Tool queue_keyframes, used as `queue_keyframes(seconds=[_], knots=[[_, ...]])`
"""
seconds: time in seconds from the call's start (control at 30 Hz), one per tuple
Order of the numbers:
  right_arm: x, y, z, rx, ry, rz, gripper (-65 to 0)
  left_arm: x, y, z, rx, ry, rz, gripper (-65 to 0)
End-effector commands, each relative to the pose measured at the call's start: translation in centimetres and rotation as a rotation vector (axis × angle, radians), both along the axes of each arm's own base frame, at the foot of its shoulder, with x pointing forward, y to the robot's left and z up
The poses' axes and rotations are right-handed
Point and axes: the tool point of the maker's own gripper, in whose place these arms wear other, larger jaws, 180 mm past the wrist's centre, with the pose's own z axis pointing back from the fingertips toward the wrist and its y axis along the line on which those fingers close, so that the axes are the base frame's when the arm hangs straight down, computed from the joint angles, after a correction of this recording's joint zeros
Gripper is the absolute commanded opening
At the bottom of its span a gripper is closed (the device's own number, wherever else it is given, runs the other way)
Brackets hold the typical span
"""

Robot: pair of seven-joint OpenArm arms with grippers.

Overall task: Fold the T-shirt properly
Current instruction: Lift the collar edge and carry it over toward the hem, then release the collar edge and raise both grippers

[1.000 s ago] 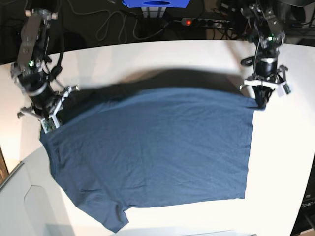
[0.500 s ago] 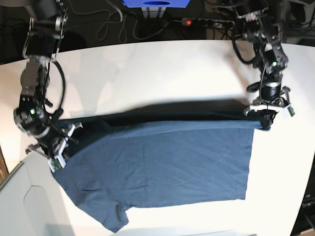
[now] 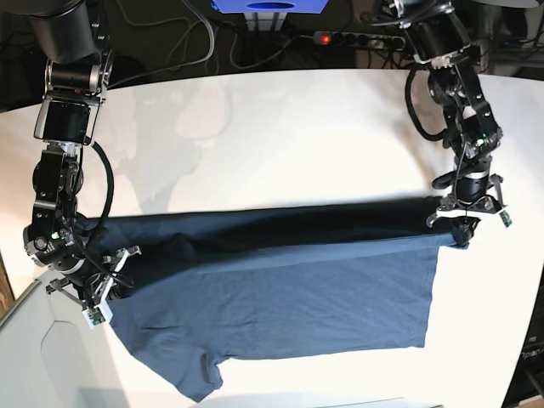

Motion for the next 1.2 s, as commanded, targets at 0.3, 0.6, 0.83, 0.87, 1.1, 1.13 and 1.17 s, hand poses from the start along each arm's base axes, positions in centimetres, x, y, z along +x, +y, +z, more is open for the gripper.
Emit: queue_keyframes(seconds=[0.3, 0.6, 0.83, 0.87, 1.1, 1.13, 1.17], knots=[[1.1, -0.3, 1.6, 0.011, -0.064, 0.009, -64.8, 2.8, 0.3, 1.9, -0.005, -0.068, 0.001, -65.0], [1.1, -0.7, 1.5, 0.004, -0.055, 0.005, -49.9, 3.5, -0.5, 1.6, -0.037, -0.012, -0.028, -53.2], [1.1, -1.3, 2.0, -0.005, -0.070, -0.001, -25.1, 3.6, -0.8, 3.6, -0.013, -0.052, -0.043, -43.4], [1.1, -1.7, 2.1, -0.016, -0.070, -0.004, -24.8, 3.2, -0.8, 3.6, -0.008, -0.052, -0.041, -43.0], [-0.6, -3.3, 0.9, -0.051, -0.038, -0.015, -25.0, -0.7, 1.4, 0.2, -0.039, 0.021, 0.043, -42.8], [-1.0, -3.4, 0.7, -0.057, -0.034, -0.012, -25.0, -1.1, 1.7, -0.9, -0.059, 0.045, 0.059, -42.7], [-1.2, -3.2, 0.7, -0.063, -0.037, -0.007, -25.0, -1.5, 2.1, -1.9, -0.072, 0.066, 0.074, -41.5]])
